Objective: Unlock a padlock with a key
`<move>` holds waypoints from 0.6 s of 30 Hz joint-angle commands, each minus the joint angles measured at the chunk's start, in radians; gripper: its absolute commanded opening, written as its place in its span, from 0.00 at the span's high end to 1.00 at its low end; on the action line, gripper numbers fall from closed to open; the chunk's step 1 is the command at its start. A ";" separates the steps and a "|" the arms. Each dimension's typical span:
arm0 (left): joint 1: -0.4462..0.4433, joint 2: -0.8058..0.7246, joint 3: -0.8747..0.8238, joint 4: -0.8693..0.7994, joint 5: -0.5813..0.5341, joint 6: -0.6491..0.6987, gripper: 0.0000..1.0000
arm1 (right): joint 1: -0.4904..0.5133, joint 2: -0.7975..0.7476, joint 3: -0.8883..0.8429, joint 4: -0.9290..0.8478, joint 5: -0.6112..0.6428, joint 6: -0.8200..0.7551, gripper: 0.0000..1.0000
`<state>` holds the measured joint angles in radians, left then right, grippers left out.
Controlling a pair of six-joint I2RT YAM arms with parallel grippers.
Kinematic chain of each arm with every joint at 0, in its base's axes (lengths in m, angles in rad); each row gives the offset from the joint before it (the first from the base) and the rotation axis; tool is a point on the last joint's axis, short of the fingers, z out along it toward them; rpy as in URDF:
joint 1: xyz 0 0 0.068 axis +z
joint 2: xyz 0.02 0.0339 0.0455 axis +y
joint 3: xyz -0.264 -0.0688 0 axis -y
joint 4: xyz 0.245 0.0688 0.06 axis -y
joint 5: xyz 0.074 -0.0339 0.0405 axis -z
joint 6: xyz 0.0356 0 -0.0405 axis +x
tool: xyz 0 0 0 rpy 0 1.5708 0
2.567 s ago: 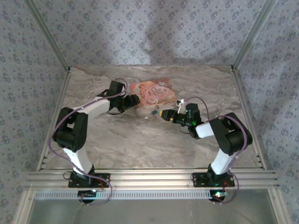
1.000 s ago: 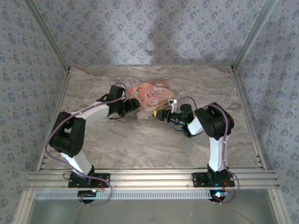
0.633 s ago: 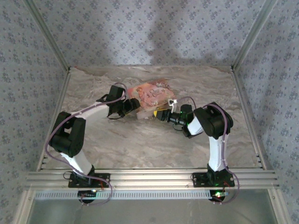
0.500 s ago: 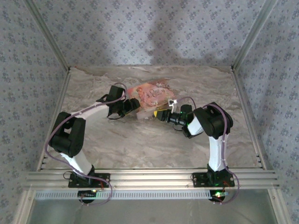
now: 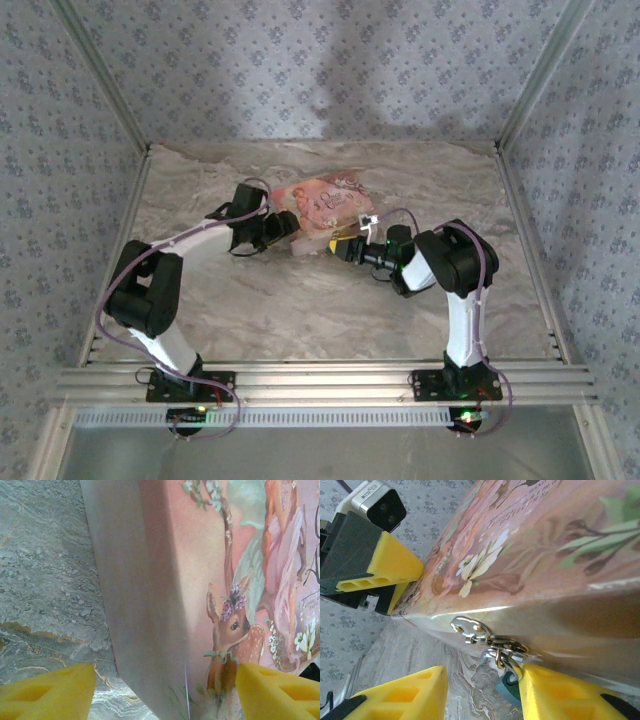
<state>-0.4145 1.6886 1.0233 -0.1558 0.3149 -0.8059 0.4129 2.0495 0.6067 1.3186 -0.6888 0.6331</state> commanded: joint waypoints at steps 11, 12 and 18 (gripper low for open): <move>-0.004 -0.006 -0.031 -0.052 -0.016 -0.006 0.26 | 0.014 -0.018 0.001 0.037 -0.007 -0.032 0.76; -0.004 -0.005 -0.031 -0.052 -0.018 -0.005 0.26 | 0.013 -0.018 0.005 0.025 -0.004 -0.032 0.80; -0.004 -0.008 -0.031 -0.054 -0.019 -0.005 0.26 | 0.012 -0.021 0.010 -0.010 0.013 -0.033 0.93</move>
<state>-0.4126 1.6844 1.0222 -0.1558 0.3084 -0.8062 0.4129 2.0495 0.5999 1.2892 -0.6540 0.6113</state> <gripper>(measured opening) 0.740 0.083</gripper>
